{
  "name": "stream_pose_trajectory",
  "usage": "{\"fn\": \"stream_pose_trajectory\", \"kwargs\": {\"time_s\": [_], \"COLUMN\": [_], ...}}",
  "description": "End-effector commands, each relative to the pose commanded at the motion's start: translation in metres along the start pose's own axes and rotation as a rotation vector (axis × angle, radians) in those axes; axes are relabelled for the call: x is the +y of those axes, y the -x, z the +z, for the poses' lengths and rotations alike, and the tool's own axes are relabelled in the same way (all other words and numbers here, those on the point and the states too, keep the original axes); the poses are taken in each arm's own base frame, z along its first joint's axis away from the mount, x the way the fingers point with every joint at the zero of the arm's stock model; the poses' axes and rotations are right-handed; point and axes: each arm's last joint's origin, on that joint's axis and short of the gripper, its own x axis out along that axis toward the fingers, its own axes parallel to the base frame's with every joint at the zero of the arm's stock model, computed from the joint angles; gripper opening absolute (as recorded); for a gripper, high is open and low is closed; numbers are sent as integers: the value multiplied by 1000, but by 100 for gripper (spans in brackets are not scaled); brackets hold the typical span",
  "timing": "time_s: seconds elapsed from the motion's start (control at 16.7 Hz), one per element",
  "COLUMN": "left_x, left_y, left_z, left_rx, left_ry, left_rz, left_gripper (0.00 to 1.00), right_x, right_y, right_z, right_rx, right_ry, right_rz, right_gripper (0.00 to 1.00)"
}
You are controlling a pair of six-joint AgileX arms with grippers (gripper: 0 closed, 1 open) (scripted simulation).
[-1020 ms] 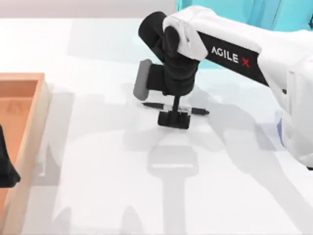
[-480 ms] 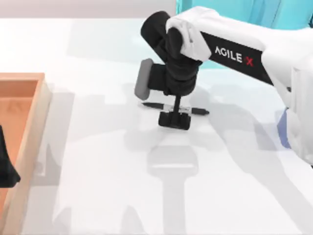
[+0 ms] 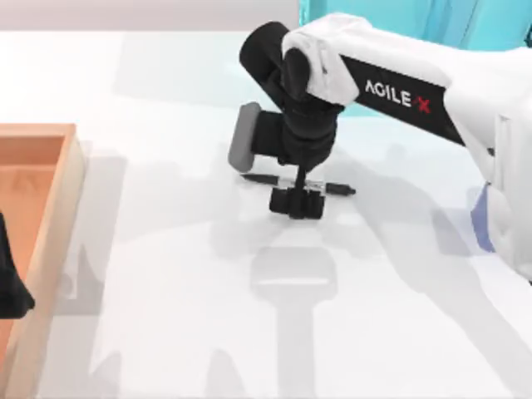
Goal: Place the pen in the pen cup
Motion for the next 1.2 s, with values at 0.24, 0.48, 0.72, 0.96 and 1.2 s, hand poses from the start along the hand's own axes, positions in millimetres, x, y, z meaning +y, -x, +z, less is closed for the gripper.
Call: {"fn": "stream_pose_trajectory", "kwargs": {"time_s": [0.24, 0.48, 0.72, 0.96, 1.2], "left_x": [0, 0, 0, 0, 0], "left_y": [0, 0, 0, 0, 0], "left_z": [0, 0, 0, 0, 0], "left_rx": [0, 0, 0, 0, 0], "left_ry": [0, 0, 0, 0, 0], "left_rz": [0, 0, 0, 0, 0], "left_gripper": [100, 100, 100, 100, 100], "right_x": [0, 0, 5, 22, 59], "right_y": [0, 0, 35, 59, 127], "right_z": [0, 0, 0, 4, -1], "right_rx": [0, 0, -34, -30, -37], "right_ry": [0, 0, -27, -16, -21], "right_rz": [0, 0, 23, 28, 22], "right_gripper": [0, 0, 0, 0, 0]}}
